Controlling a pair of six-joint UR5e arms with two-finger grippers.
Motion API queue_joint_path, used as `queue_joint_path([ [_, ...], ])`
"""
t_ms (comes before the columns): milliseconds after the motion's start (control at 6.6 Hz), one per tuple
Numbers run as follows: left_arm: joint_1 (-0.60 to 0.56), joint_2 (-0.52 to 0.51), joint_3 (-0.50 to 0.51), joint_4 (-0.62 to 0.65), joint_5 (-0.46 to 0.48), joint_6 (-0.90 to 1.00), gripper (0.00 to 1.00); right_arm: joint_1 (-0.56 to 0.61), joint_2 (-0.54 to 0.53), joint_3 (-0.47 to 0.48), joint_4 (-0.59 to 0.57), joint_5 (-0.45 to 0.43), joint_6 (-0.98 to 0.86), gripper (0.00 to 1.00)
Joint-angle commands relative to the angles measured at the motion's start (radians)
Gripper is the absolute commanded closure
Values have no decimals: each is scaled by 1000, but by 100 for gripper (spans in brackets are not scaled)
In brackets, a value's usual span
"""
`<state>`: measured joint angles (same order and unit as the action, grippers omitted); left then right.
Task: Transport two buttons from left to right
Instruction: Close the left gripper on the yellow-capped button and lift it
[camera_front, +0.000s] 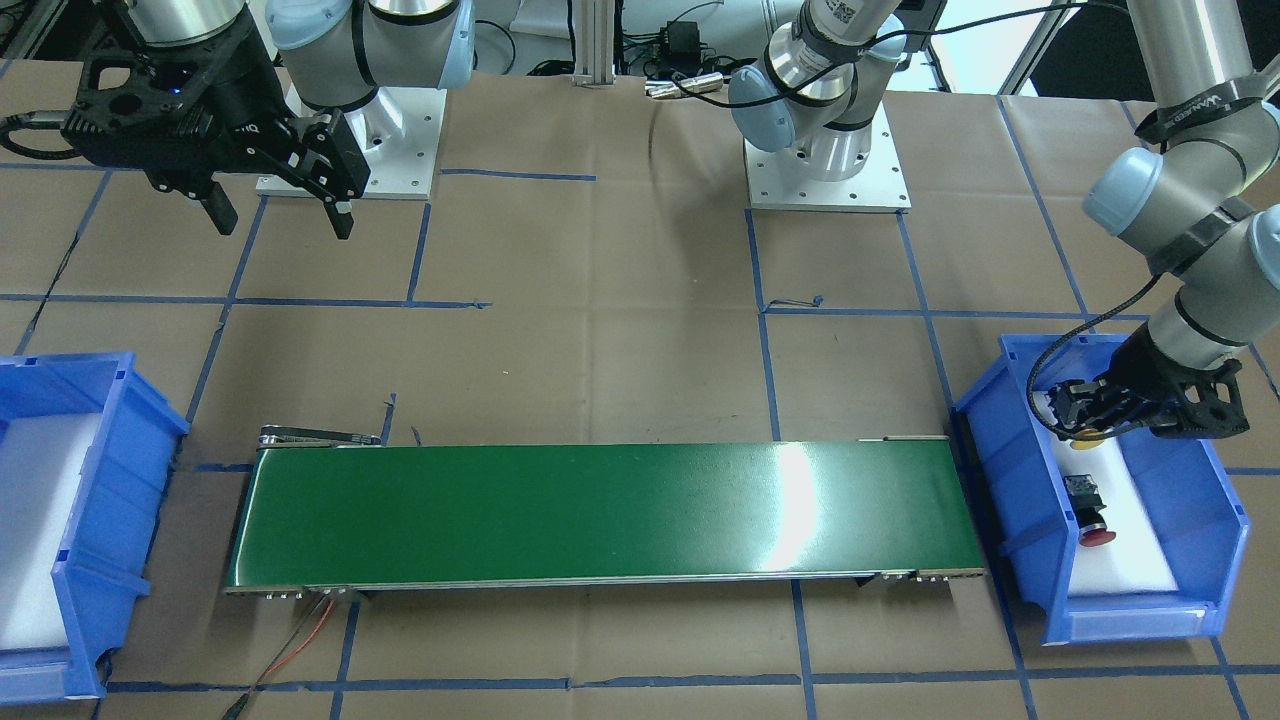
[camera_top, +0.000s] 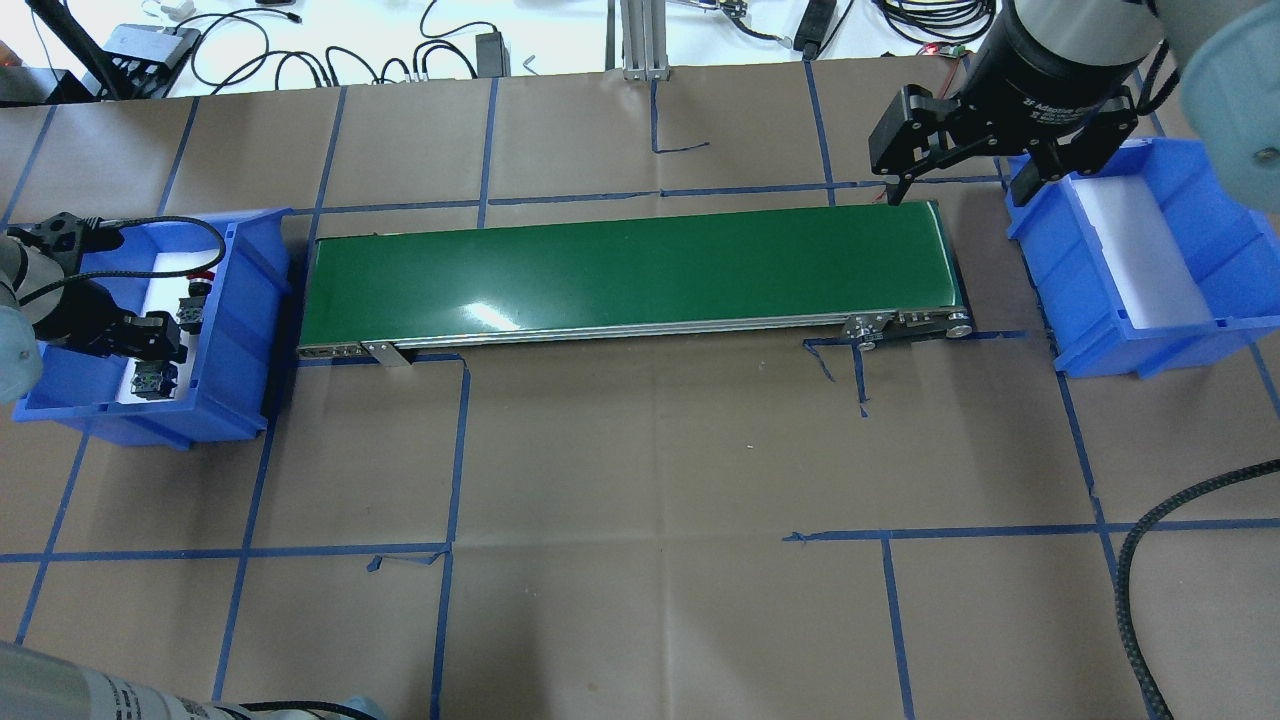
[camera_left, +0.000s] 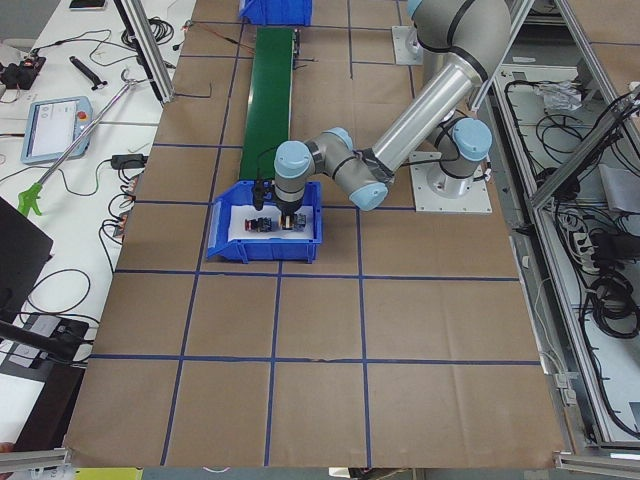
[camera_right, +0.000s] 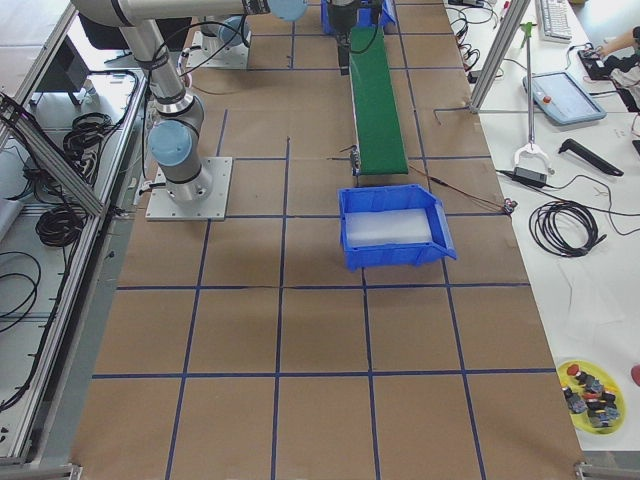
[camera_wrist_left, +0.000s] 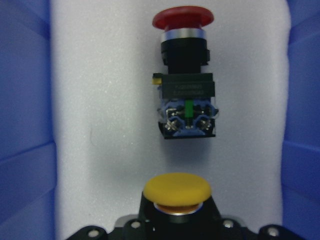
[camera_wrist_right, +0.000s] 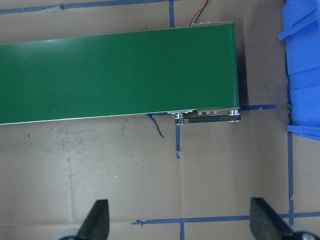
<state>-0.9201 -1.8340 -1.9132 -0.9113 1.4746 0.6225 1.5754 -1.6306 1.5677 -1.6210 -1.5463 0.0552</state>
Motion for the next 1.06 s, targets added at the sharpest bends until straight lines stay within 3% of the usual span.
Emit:
queue_joint_path([
  [0,1,102,72,-197,4,2,100,-2,0,0,0,0,-2,0],
  [303,1,91,250,-407,6,-1,100,-2,0,0,1,0,-2,0],
  [606,-44,78,279,-403,6,-3,100,-2,0,0,0,0,-2,0],
  [909,-199,75,296,-394,10,-65,100,-2,0,0,0,0,-2,0],
])
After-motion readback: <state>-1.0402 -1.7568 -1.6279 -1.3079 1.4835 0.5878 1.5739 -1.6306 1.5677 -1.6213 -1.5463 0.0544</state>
